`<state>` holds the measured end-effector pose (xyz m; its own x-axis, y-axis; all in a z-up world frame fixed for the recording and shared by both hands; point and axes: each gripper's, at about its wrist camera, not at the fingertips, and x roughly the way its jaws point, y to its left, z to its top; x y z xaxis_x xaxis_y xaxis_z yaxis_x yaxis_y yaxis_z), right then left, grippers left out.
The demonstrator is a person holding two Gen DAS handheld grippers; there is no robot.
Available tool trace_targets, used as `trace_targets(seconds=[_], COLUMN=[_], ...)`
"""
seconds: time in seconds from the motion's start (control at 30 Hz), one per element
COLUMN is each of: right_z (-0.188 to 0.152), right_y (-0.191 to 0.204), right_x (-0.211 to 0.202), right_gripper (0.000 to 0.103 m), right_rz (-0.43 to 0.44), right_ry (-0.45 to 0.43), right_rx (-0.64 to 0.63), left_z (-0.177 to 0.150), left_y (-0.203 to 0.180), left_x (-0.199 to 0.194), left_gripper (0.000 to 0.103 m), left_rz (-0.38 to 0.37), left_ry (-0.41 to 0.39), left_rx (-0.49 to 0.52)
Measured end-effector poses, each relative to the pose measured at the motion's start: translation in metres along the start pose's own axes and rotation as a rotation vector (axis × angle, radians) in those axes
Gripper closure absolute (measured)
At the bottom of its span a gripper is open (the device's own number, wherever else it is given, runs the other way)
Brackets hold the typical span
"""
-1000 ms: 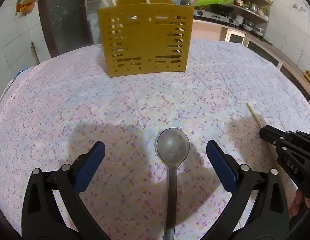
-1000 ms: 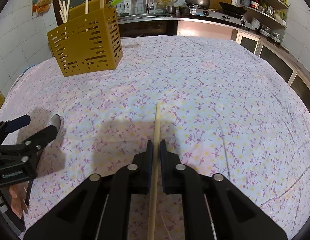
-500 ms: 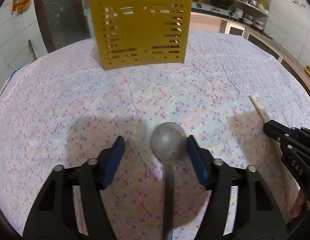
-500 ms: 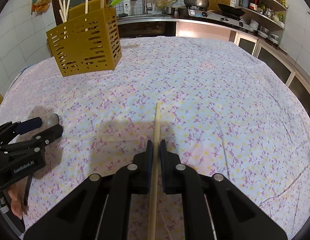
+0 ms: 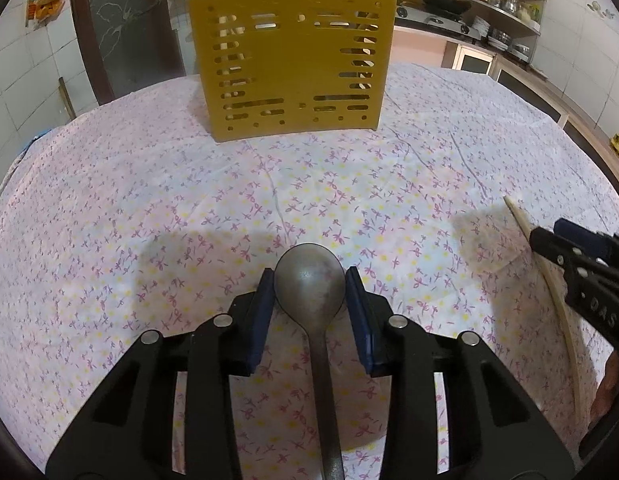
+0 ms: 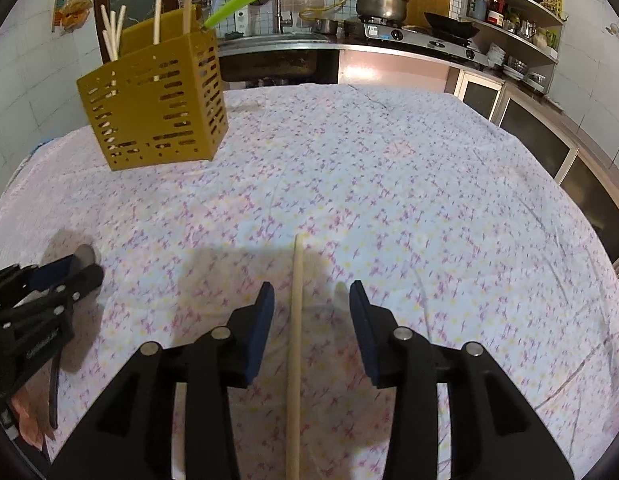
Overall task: Organize utensils
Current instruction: 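Lift the spoon and chopstick toward the yellow holder, then carry the held spoon and chopstick over the yellow holder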
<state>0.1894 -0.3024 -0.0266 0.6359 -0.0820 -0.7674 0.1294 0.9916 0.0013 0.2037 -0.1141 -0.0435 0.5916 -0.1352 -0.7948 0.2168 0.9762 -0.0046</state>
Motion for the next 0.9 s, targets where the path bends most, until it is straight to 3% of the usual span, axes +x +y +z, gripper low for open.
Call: trace_targets(seconds=[0.27,0.33,0.53,0.7,0.9], right_z=[0.001,0.003,0.002,0.000,0.002], right_y=[0.004,0.006,0.004,0.007,0.016], right_x=[0.014,0.015,0.015,0.005,-0.026], right_gripper=[0.066,0.080,0.097,0.097,0.097], right_rz=[-0.026,-0.005,0.028,0.051,0.097], right_ry=[0.050,0.052,0.051,0.017,-0.099], right_rx=[-0.013,-0.018,0.007,0.027,0.053], left_z=[0.003,0.004,0.002,0.003,0.002], left_y=[0.001,0.001,0.006,0.018,0.033], left_x=[0.003,0.003,0.000,-0.011,-0.040], left_gripper=[0.068,0.068,0.068,0.068,0.068], left_rz=[0.005,0.010,0.026,0.026,0.063], left_ry=[0.005,0.006,-0.001,-0.027,-0.118], left_rx=[-0.006,-0.007,-0.014,-0.050,-0.058])
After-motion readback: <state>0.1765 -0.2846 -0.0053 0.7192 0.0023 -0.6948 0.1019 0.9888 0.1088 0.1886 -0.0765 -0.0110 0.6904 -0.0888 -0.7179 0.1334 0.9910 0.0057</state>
